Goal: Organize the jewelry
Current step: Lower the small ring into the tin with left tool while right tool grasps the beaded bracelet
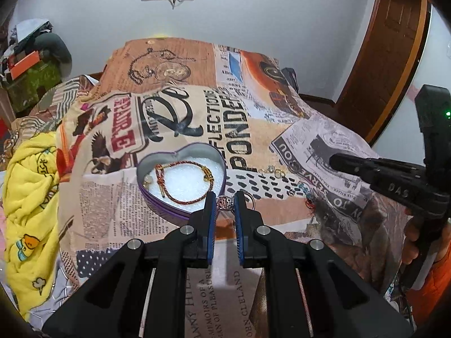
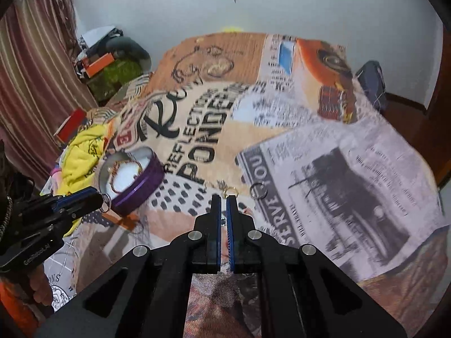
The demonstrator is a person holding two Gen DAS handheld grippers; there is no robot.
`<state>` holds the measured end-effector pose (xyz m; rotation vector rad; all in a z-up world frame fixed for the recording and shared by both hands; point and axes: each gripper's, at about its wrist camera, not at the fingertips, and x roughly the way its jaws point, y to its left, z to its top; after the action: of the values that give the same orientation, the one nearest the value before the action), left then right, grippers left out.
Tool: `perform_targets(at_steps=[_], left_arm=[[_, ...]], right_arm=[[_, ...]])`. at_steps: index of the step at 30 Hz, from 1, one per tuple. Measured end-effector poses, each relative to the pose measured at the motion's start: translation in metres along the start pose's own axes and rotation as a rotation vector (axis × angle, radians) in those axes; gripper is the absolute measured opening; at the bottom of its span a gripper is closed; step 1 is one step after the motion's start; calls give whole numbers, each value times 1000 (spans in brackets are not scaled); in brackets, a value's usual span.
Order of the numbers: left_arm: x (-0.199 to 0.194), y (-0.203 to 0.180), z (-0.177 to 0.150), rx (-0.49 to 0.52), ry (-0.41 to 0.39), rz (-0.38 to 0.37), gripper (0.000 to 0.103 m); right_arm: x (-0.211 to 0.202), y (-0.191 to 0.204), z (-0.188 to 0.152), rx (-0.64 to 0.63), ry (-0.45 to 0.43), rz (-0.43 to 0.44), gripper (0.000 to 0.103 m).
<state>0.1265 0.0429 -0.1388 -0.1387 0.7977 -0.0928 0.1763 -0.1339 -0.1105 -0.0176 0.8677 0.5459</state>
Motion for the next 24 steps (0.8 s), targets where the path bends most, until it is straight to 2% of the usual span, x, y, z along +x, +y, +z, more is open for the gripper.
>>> perform_targets(at_steps=[5, 7, 10, 11, 13, 14, 15, 22, 24], left_arm=[[-12, 6, 3, -3, -27, 5, 11], [-14, 7, 2, -5, -31, 4, 11], [-17, 9, -1, -4, -35, 3, 11], [-16, 9, -1, -4, -34, 2, 11], [-16, 9, -3, -3, -30, 1, 11], [-15, 10, -4, -4, -28, 3, 11], [-13, 10, -4, -7, -24, 3, 11], [-4, 13, -5, -20, -7, 1, 11], [-4, 13, -4, -17, -6, 3, 11]], right_arm=[[-13, 4, 6, -16, -31, -19, 3], [-13, 2, 6, -9, -14, -10, 3], [-9, -7, 1, 26, 14, -41, 6], [-4, -10, -2, 34, 45, -54, 10], [3, -16, -8, 43, 92, -65, 26], [8, -18, -12, 47, 113, -68, 38], [11, -19, -16, 50, 124, -71, 43], [52, -24, -24, 43, 199, -90, 42], [64, -24, -27, 40, 220, -87, 36]])
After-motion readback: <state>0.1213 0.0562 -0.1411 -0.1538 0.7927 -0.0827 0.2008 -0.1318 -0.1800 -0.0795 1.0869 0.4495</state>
